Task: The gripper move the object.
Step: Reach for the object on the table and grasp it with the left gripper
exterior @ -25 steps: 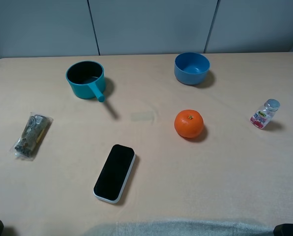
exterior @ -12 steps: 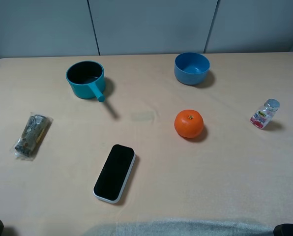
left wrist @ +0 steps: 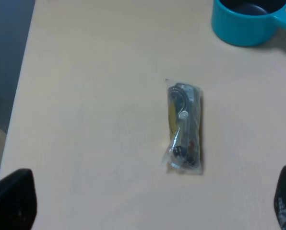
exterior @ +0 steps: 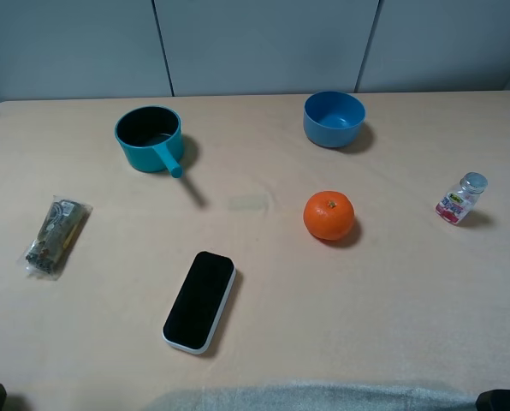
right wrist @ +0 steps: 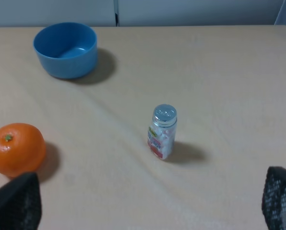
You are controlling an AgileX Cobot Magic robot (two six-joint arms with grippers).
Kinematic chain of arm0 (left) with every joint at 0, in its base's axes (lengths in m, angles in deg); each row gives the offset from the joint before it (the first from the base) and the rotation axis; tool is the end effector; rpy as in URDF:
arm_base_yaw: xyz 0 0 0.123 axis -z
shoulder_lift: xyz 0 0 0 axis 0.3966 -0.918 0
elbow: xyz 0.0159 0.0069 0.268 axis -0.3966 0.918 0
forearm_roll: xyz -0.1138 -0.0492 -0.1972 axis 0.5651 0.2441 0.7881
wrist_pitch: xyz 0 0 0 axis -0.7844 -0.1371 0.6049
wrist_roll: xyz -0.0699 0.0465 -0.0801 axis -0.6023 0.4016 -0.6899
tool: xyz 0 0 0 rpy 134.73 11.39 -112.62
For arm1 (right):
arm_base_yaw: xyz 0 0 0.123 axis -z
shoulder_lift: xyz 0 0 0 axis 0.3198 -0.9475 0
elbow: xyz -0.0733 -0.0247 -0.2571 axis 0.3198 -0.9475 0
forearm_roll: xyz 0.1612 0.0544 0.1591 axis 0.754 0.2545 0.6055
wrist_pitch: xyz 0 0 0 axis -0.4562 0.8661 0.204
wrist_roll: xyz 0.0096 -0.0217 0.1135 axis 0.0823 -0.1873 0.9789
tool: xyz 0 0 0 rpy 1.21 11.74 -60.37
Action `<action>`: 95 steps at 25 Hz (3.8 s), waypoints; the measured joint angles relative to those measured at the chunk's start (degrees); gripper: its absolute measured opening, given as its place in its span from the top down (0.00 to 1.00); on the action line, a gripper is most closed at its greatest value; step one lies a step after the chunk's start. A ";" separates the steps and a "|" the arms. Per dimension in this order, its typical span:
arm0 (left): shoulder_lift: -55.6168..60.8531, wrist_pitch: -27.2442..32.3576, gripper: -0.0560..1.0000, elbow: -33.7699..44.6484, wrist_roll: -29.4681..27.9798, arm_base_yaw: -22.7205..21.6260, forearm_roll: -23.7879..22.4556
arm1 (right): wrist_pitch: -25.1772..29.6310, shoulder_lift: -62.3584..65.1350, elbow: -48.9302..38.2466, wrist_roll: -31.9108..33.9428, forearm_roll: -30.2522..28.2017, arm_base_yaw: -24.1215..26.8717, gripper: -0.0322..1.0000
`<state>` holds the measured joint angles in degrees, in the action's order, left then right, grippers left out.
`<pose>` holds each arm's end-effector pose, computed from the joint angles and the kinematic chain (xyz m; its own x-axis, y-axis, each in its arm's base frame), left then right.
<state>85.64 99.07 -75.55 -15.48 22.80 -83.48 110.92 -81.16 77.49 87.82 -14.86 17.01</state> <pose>0.0175 0.0075 0.2536 -0.4672 0.0654 -0.8817 -0.0333 0.9953 0.0915 0.0193 0.0006 0.2593 -0.4175 -0.0184 -0.9085 -0.0312 0.9995 -0.0059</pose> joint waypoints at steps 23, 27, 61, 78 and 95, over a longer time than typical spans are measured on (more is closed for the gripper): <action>-9.33 0.62 0.01 -2.72 -3.62 0.00 -2.36 | 0.00 0.00 0.00 0.00 0.00 0.00 0.30; -15.90 0.57 0.01 -4.00 -3.62 0.00 -2.25 | 0.00 0.00 0.00 0.00 0.00 0.00 0.30; -59.16 -7.65 0.02 -6.30 -3.12 0.00 0.84 | -0.01 0.00 0.00 0.00 0.00 0.00 0.30; -77.87 -22.43 0.02 -6.34 -2.32 0.07 1.10 | -0.01 0.00 0.00 0.00 0.00 0.00 0.30; -95.22 -39.49 0.04 -6.46 -1.99 2.54 1.90 | -0.01 0.00 0.00 0.00 0.00 0.00 0.30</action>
<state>-9.57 59.58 -82.01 -17.48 25.34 -81.58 110.92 -81.16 77.49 87.82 -14.86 17.01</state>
